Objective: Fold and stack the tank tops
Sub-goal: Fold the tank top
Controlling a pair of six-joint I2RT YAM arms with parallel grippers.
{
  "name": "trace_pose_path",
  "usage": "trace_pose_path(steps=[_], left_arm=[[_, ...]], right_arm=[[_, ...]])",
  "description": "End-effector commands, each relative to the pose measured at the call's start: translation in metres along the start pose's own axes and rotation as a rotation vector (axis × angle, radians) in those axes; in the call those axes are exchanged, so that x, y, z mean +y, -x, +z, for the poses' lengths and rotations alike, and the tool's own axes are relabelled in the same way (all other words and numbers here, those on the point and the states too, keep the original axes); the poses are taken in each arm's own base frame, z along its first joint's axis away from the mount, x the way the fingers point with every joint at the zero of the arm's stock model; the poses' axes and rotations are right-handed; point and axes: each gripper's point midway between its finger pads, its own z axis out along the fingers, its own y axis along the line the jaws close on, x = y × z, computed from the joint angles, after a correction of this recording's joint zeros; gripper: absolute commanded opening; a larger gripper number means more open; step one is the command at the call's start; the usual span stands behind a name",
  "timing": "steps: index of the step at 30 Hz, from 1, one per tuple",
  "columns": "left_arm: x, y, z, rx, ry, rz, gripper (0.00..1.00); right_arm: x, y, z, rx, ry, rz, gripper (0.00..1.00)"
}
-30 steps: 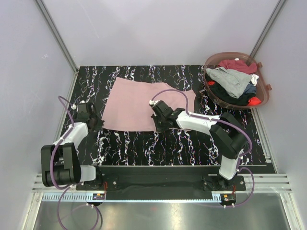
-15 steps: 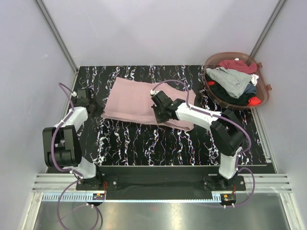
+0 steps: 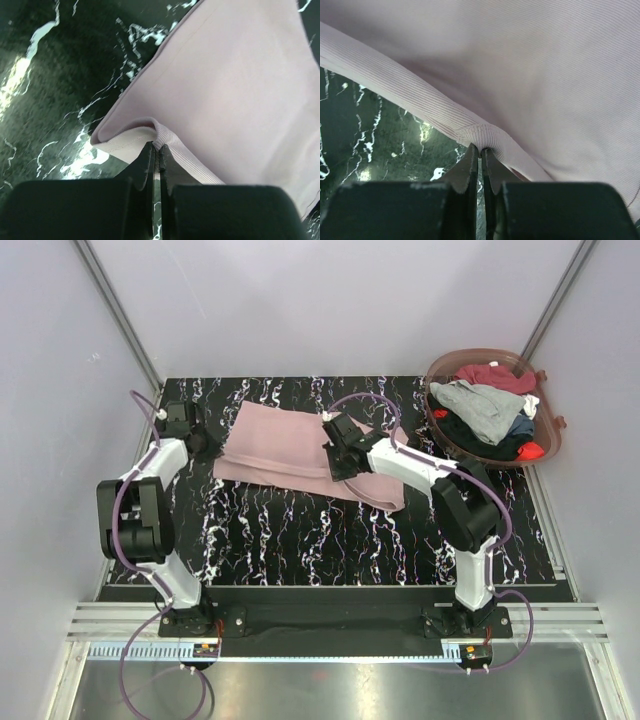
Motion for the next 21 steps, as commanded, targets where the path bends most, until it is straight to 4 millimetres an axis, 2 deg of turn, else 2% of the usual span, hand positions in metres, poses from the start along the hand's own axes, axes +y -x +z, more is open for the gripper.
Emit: trace_pose_path(steps=[1, 6, 21], left_arm=[[-0.021, 0.024, -0.002, -0.049, -0.031, 0.006, 0.01], [-0.025, 0.026, 0.012, -0.034, -0.014, 0.013, 0.01], [-0.040, 0.040, 0.035, -0.032, -0.026, 0.015, 0.03]], right_arm=[[-0.006, 0.013, 0.005, -0.004, 0.000, -0.001, 0.00], [-0.013, 0.023, 0.012, -0.004, -0.009, 0.019, 0.00], [-0.032, 0.048, 0.027, -0.014, -0.053, 0.047, 0.00]])
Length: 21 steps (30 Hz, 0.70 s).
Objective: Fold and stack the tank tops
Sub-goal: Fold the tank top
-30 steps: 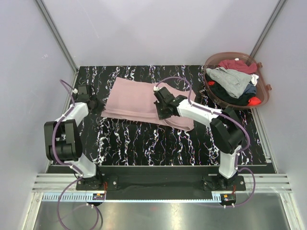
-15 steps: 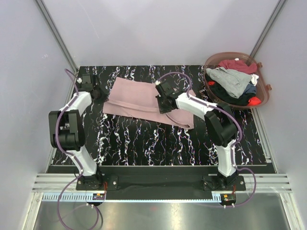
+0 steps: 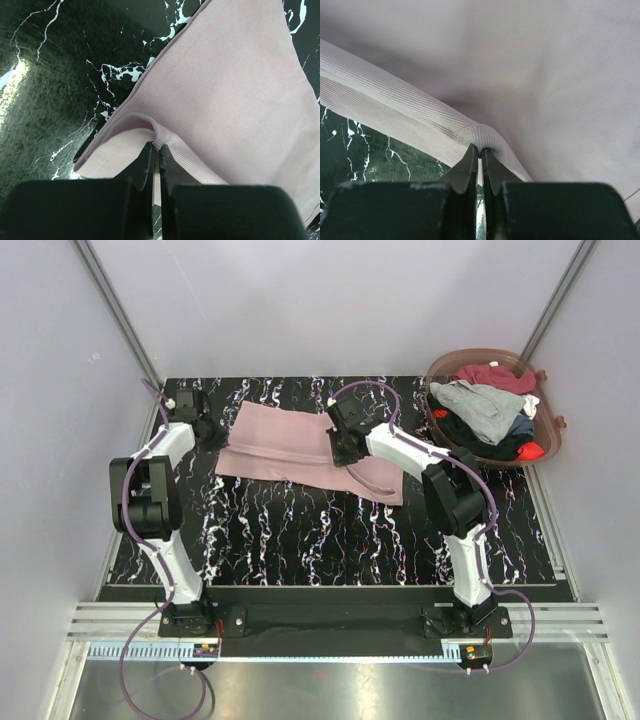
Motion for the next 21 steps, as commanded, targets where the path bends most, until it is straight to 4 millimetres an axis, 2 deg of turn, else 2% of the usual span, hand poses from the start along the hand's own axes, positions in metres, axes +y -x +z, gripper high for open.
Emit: trace_pose_path(steps=[1, 6, 8, 9, 10, 11, 12, 13, 14, 17, 18, 19, 21], left_arm=[[-0.018, 0.022, -0.002, -0.055, -0.035, 0.001, 0.03], [-0.023, 0.026, 0.003, -0.060, -0.038, 0.003, 0.05], [-0.024, 0.028, 0.005, -0.065, -0.039, 0.006, 0.18], [-0.025, 0.029, 0.005, -0.066, -0.040, 0.011, 0.23], [-0.025, 0.029, 0.005, -0.070, -0.034, 0.014, 0.27], [-0.026, 0.031, 0.004, -0.077, -0.030, 0.018, 0.37], [-0.024, 0.033, 0.003, -0.091, -0.018, 0.017, 0.41], [-0.024, 0.034, 0.001, -0.096, -0.014, 0.015, 0.47], [-0.025, 0.036, -0.004, -0.104, -0.016, 0.019, 0.53], [-0.022, 0.040, -0.017, -0.144, -0.006, 0.020, 0.63], [-0.020, 0.042, -0.022, -0.163, 0.002, 0.018, 0.71], [-0.021, 0.043, -0.026, -0.177, -0.004, 0.017, 0.74], [-0.017, 0.040, -0.035, -0.188, -0.008, 0.017, 0.82]], right_arm=[[-0.010, 0.015, 0.002, -0.020, -0.035, 0.001, 0.00], [-0.012, 0.025, 0.006, -0.045, -0.039, 0.012, 0.01], [-0.015, 0.029, 0.010, -0.054, -0.060, 0.016, 0.04], [-0.016, 0.031, 0.011, -0.059, -0.069, 0.019, 0.13], [-0.020, 0.034, 0.011, -0.073, -0.093, 0.026, 0.18], [-0.020, 0.038, 0.010, -0.085, -0.097, 0.032, 0.23], [-0.021, 0.041, 0.009, -0.097, -0.105, 0.036, 0.30], [-0.021, 0.046, 0.003, -0.115, -0.107, 0.043, 0.44], [-0.022, 0.048, 0.001, -0.127, -0.107, 0.048, 0.50], [-0.023, 0.051, -0.014, -0.166, -0.101, 0.059, 0.60], [-0.022, 0.056, -0.024, -0.191, -0.093, 0.064, 0.61], [-0.024, 0.048, -0.024, -0.179, -0.096, 0.064, 0.61], [-0.022, 0.048, -0.036, -0.193, -0.076, 0.070, 0.61]])
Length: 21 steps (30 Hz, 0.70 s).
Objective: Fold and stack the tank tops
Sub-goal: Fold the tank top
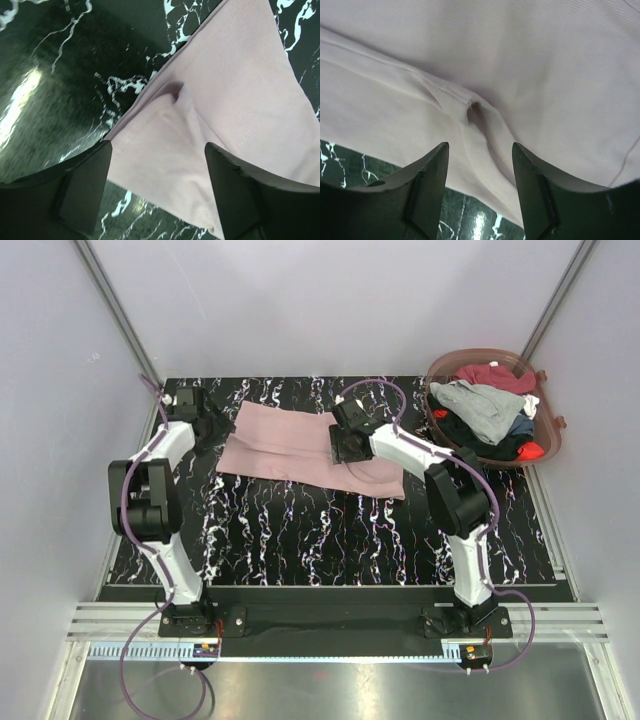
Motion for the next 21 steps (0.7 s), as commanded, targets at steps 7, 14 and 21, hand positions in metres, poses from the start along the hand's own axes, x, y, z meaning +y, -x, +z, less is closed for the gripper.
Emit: trace_pose_path(steps=[7, 14, 21], left_arm=[[0.007, 0.010, -0.046, -0.145, -0.044, -0.043, 0.99], [0.020, -0.012, -0.046, -0.117, -0.066, -0.073, 0.97], [0.018, -0.021, -0.055, -0.140, -0.138, -0.069, 0.95]], right_arm=[[-0.013, 0.004, -0.069, -0.150, 0.058, 0.076, 0.62], [-0.028, -0.020, -0.098, -0.210, 0.072, 0.140, 0.65], [-0.045, -0.030, -0.110, -0.297, 0.045, 0.199, 0.66]])
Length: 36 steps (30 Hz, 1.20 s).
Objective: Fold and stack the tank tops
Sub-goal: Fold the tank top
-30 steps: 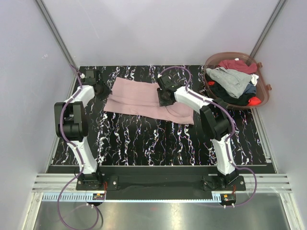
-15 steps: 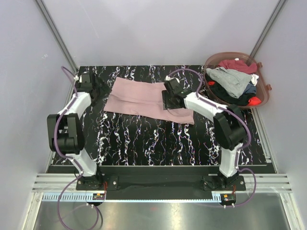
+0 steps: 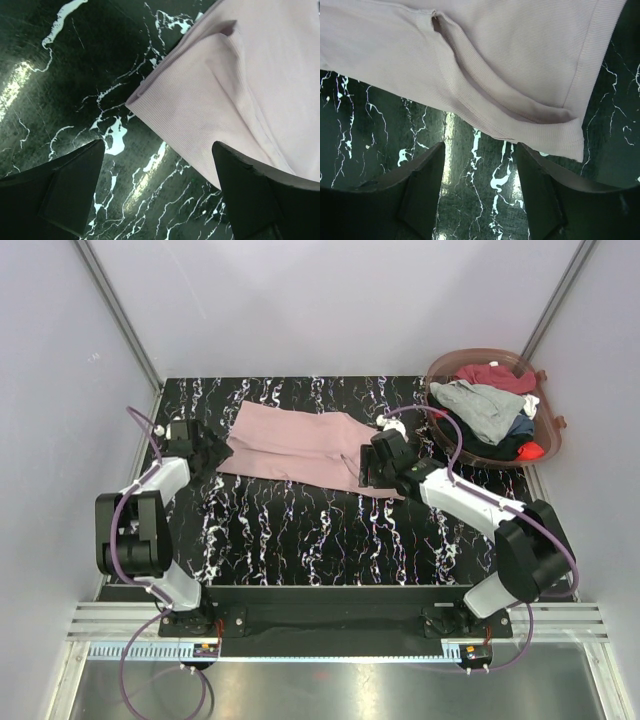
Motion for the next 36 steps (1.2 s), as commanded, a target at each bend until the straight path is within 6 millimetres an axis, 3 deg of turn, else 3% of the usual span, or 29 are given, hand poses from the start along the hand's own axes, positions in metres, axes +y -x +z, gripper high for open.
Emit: trace_pose_path(steps=[1, 4, 7, 12, 18, 24, 36], left_arm=[[-0.027, 0.023, -0.018, -0.103, -0.133, -0.002, 0.96], [-0.020, 0.022, -0.020, -0.117, -0.114, 0.003, 0.99], [-0.011, 0.021, -0.019, -0.124, -0.077, -0.004, 0.99], [-0.007, 0.019, -0.018, -0.110, -0.066, -0.018, 0.99], [-0.009, 0.017, -0.014, -0.106, -0.075, -0.016, 0.90], [0.000, 0.005, 0.003, -0.055, -0.036, -0.037, 0.82], [0.000, 0.006, 0.028, -0.038, -0.011, -0.055, 0.67]], right_arm=[[-0.002, 0.026, -0.006, -0.139, -0.002, 0.062, 0.70], [-0.007, 0.022, -0.007, -0.148, -0.019, 0.079, 0.81], [-0.005, 0.019, -0.007, -0.136, -0.009, 0.095, 0.81], [-0.004, 0.012, -0.009, -0.100, -0.017, 0.191, 0.78], [0.002, -0.001, -0.014, -0.048, -0.002, 0.361, 0.72], [0.012, -0.009, -0.016, -0.012, 0.036, 0.547, 0.67], [0.046, -0.030, 0.021, 0.149, 0.041, 0.675, 0.65]])
